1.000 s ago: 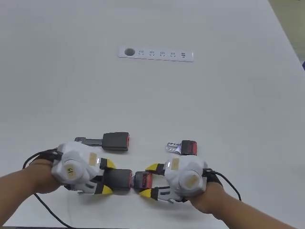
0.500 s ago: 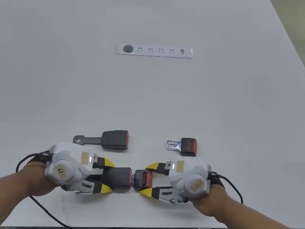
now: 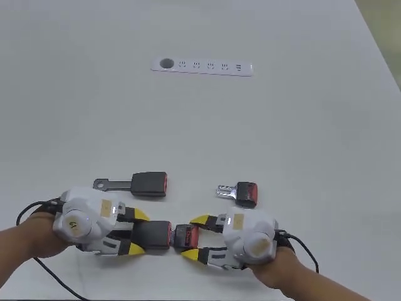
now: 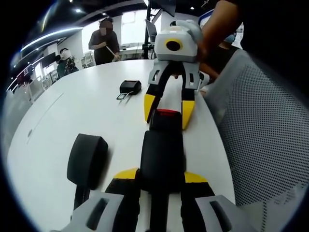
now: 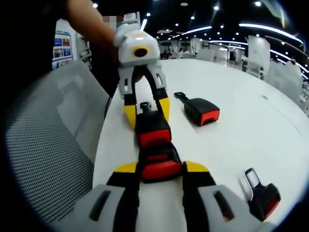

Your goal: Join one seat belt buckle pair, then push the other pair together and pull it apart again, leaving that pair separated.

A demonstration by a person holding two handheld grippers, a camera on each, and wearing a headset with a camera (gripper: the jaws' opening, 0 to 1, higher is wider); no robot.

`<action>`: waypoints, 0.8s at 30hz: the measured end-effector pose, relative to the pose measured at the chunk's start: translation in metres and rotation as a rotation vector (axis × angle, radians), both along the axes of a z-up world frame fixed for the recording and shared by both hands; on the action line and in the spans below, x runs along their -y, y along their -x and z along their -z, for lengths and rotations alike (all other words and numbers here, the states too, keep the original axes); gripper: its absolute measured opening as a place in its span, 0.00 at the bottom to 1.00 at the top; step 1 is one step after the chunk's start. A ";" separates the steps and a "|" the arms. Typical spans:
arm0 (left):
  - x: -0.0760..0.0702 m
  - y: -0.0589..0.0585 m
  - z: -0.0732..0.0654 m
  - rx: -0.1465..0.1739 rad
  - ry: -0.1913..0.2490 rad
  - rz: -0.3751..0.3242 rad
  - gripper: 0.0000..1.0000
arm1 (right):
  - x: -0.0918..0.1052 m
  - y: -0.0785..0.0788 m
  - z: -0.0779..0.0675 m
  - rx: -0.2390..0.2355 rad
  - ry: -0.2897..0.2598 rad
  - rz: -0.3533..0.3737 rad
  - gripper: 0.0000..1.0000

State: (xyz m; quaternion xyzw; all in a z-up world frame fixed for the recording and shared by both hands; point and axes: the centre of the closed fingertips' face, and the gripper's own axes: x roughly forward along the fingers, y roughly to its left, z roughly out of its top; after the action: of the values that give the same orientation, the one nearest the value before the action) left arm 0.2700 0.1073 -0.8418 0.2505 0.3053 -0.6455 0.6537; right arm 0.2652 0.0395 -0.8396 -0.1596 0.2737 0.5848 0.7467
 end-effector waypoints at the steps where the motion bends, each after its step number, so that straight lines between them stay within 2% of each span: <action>1: 0.000 0.000 0.000 0.001 0.001 0.001 0.32 | 0.000 0.000 0.000 -0.001 -0.002 0.002 0.33; 7: 0.000 0.000 0.000 -0.011 0.010 -0.007 0.32 | 0.001 0.001 0.000 -0.025 -0.025 0.021 0.33; 16: 0.000 0.000 0.000 -0.015 0.020 -0.007 0.32 | 0.001 0.001 -0.001 -0.018 -0.028 0.017 0.33; 18: 0.001 0.000 -0.001 -0.040 0.029 -0.031 0.33 | 0.001 0.001 0.000 -0.020 -0.031 0.022 0.34; 22: 0.002 0.001 -0.001 -0.024 0.015 -0.009 0.33 | 0.001 0.001 -0.001 -0.023 -0.032 0.018 0.35; 23: 0.002 0.001 -0.001 -0.013 0.009 -0.002 0.33 | 0.001 0.001 -0.002 -0.037 -0.038 0.023 0.35; 24: 0.003 0.001 0.000 0.006 0.000 0.009 0.33 | 0.001 0.001 -0.001 -0.031 -0.031 0.018 0.35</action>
State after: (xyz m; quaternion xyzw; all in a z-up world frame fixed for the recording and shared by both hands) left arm 0.2689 0.1047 -0.8417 0.2537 0.3019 -0.6476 0.6519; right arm 0.2639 0.0390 -0.8386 -0.1363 0.2774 0.5848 0.7500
